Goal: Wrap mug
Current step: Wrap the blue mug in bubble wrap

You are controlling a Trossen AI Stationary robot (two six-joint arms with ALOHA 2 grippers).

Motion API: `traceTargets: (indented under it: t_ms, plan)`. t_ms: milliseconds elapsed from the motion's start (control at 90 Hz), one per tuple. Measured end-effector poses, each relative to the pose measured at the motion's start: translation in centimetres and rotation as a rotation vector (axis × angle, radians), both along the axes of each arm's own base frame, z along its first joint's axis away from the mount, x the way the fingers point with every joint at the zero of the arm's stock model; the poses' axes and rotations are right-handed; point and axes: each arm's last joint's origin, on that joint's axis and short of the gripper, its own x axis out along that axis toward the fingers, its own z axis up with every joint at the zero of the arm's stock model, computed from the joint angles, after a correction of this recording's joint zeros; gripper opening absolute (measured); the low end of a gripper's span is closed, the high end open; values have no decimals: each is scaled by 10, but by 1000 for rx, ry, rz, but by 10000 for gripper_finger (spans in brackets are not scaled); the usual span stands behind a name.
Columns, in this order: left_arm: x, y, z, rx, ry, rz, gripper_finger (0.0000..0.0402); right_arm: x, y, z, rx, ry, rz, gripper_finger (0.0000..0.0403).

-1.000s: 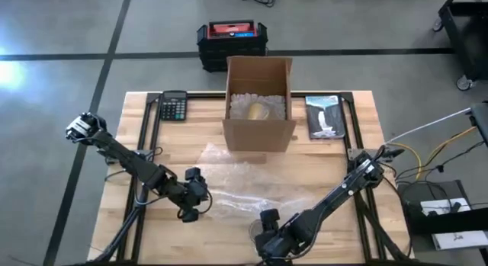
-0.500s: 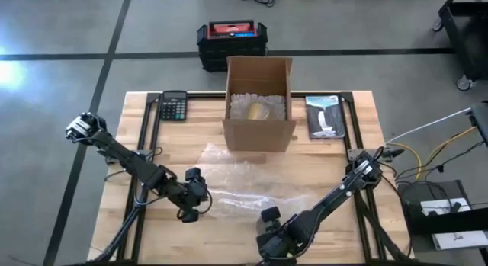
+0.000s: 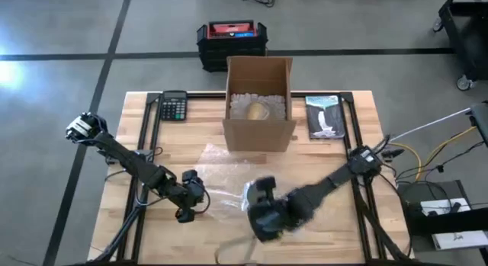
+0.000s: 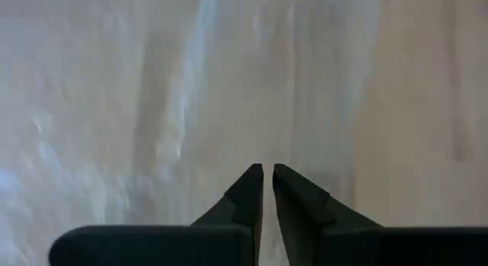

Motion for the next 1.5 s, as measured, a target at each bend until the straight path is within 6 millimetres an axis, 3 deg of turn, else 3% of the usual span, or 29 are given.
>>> traceTargets:
  t_ms: [178, 333, 622, 789, 889, 1022, 1222, 1367, 1500]
  plan:
    - [-19, -6, -18, -111, 118, 48, 20, 20, -34, -34, 92, 108, -31, 9]
    - [-26, -18, -18, -152, 101, 51, 20, 27, -32, -49, 178, 80, 40, 9]
    - [-19, -25, -8, -187, 9, 15, 20, 37, -35, -74, 276, 49, 69, 22]
    - [-12, -31, 7, -197, -30, -19, 20, 38, -39, -77, 296, 69, 22, 73]
    - [-7, -34, 23, -186, -66, -62, 20, 35, -40, -59, 301, 75, 24, 114]
    - [2, -38, 43, -101, -165, -90, 20, 17, -44, -18, 309, 174, -47, 163]
    - [9, -39, 57, 5, -266, -116, 20, -24, -31, 4, 293, 357, -229, 203]
    - [12, -35, 58, 30, -276, -130, 20, -59, 0, -11, 152, 384, -244, 217]
    - [15, -30, 56, 62, -277, -139, 20, -94, 16, -33, 54, 429, -305, 218]
